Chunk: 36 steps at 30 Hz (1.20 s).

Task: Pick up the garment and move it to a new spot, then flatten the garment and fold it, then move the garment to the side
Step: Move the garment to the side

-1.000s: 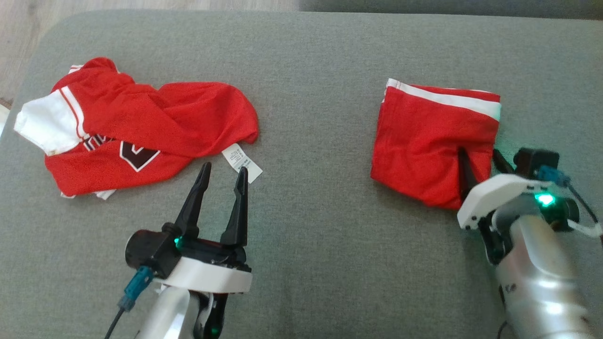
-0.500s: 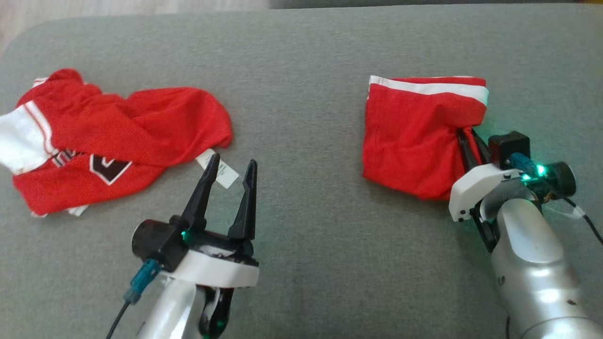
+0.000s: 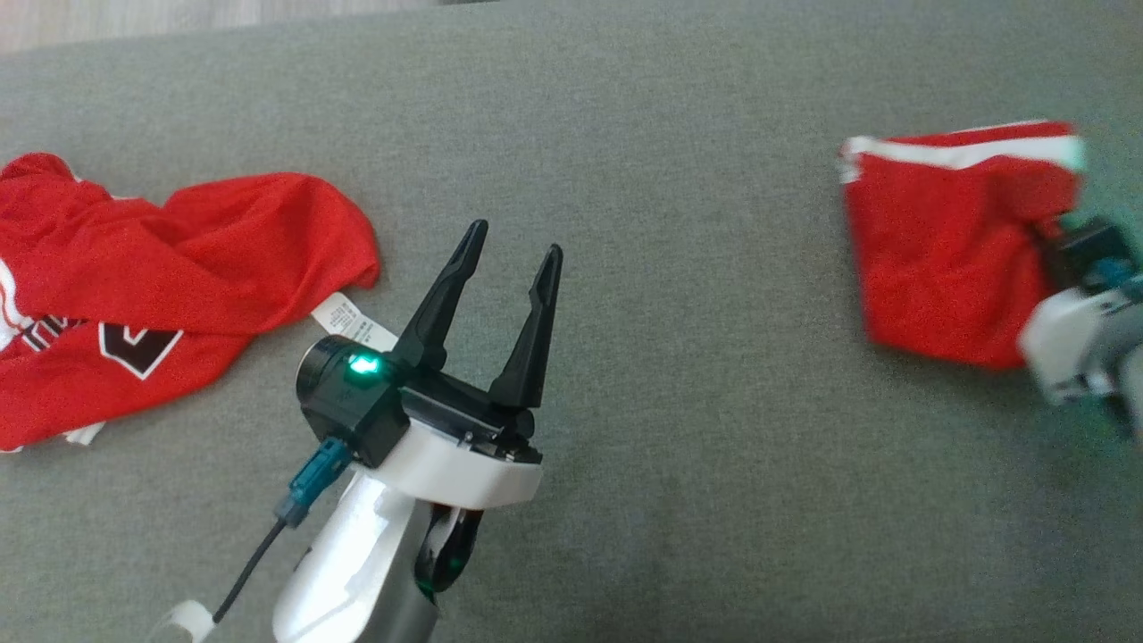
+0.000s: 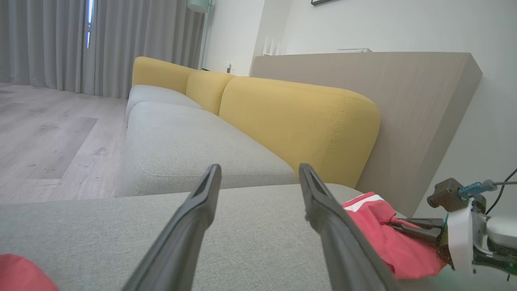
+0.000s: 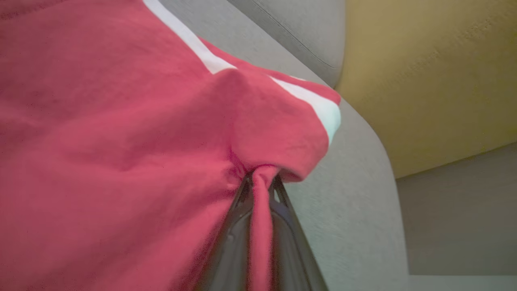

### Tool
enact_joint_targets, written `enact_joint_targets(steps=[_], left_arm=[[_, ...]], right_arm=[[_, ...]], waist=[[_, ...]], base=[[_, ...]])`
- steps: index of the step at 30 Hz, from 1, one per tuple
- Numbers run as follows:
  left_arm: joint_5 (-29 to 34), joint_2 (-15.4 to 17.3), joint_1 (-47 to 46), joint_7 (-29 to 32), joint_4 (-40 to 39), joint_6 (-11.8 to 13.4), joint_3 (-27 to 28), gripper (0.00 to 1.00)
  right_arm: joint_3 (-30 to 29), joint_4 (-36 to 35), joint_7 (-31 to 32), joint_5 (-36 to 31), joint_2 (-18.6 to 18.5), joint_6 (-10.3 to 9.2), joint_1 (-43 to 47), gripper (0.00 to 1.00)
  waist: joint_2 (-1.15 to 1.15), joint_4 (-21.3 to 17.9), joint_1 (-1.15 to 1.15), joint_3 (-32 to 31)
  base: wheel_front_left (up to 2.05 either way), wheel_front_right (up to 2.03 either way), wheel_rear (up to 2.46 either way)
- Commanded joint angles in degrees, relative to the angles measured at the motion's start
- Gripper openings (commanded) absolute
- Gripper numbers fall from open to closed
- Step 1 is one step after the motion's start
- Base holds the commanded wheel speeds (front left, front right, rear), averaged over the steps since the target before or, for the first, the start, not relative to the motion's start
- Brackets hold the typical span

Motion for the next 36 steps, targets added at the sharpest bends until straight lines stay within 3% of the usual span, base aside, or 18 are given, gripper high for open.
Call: enact_joint_targets(steps=[1,5,9,19,20,21,29,36], left_arm=[[-0.1,0.33,-1.83,-0.28,-2.02,0.09,1.55,1.0],[0.14,0.33,-2.27,-0.28,-2.28,0.09,1.27,1.0],[0.39,0.33,-2.59,-0.28,-2.15,0.09,1.44,1.0],[0.31,0.33,-2.91,-0.28,-1.91,0.09,2.02,1.0],[0.28,0.33,-2.78,-0.28,-1.86,0.09,2.17,1.0],[0.21,0.33,-2.6,-0.28,-1.78,0.09,2.32,1.0],[0.12,0.33,-0.81,-0.28,-1.47,0.09,3.96,1.0],[0.8,0.33,2.36,-0.28,-1.78,0.09,7.47,1.0]], right_arm=[[1.02,-1.0,0.24,0.48,-2.27,0.37,-1.47,0.0],[1.29,0.1,0.77,1.88,-8.11,0.37,-3.36,0.0],[0.27,0.83,1.34,2.27,-11.65,0.37,-4.86,0.0],[-4.04,1.95,0.77,1.7,-13.26,0.37,-6.96,0.0],[-4.51,1.85,0.43,1.48,-13.01,0.37,-6.96,0.72],[-5.22,1.75,0.09,1.39,-12.67,0.37,-6.97,1.0],[-9.11,-0.36,-3.04,0.96,-8.29,0.37,-6.78,1.0],[-10.87,-7.72,-6.09,4.9,1.74,0.37,-6.0,1.0]], waist=[[0.0,-0.15,0.0,0.53],[0.0,0.02,0.0,1.74],[0.0,0.56,0.0,2.7],[0.0,2.61,0.0,3.57],[0.0,2.7,0.0,3.39],[0.0,2.72,0.0,3.13],[0.0,2.09,0.0,-0.44],[0.0,1.27,0.0,-5.48]], base=[[0.0,0.0,0.0],[0.0,0.0,0.0],[0.0,0.0,0.0],[0.0,0.0,0.0],[0.0,0.0,0.0],[0.0,0.0,0.0],[0.0,0.0,0.0],[0.0,0.0,0.0]])
